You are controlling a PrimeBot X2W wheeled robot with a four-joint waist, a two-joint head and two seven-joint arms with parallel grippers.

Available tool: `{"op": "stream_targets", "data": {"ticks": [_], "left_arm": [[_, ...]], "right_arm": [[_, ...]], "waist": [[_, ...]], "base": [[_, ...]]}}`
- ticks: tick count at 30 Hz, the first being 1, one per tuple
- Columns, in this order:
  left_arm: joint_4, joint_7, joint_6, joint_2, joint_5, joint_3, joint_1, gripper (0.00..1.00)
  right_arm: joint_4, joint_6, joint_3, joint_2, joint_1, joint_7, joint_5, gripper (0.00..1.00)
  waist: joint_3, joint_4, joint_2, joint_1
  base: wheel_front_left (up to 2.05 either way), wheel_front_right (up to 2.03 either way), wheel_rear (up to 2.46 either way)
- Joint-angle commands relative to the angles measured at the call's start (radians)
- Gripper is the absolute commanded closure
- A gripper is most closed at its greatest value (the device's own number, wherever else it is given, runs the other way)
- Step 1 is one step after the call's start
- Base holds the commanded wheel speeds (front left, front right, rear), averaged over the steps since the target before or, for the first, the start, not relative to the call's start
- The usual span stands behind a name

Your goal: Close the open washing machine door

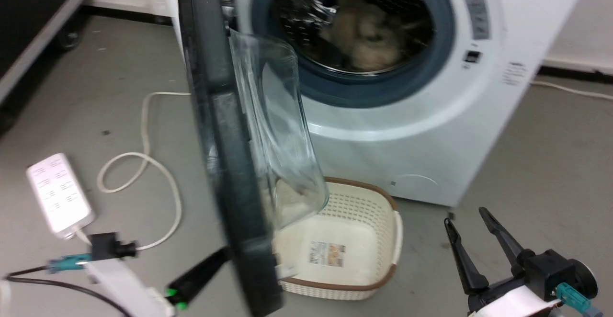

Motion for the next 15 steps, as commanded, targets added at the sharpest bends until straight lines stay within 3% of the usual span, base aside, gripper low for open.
{"op": "stream_targets", "data": {"ticks": [1, 8, 15], "left_arm": [[0.004, -0.062, -0.012, -0.009, -0.022, -0.077, 0.001, 1.0], [0.097, -0.288, -0.032, -0.01, -0.087, -0.303, -0.098, 1.0], [0.272, -0.519, -0.041, -0.01, -0.102, -0.388, -0.298, 1.0]], "right_arm": [[-0.011, 0.001, -0.006, -0.008, -0.016, 0.006, -0.006, 0.0], [-0.033, 0.001, -0.015, -0.011, -0.038, 0.012, -0.001, 0.0], [-0.015, 0.001, -0.016, 0.003, -0.071, 0.001, 0.015, 0.0]], "waist": [[0.03, -0.07, 0.0, 0.0002], [0.109, -0.217, 0.0, 0.0002], [0.181, -0.369, 0.0, 0.0002]], "base": [[0.0, 0.0, 0.0], [0.0, 0.0, 0.0], [0.0, 0.0, 0.0]]}}
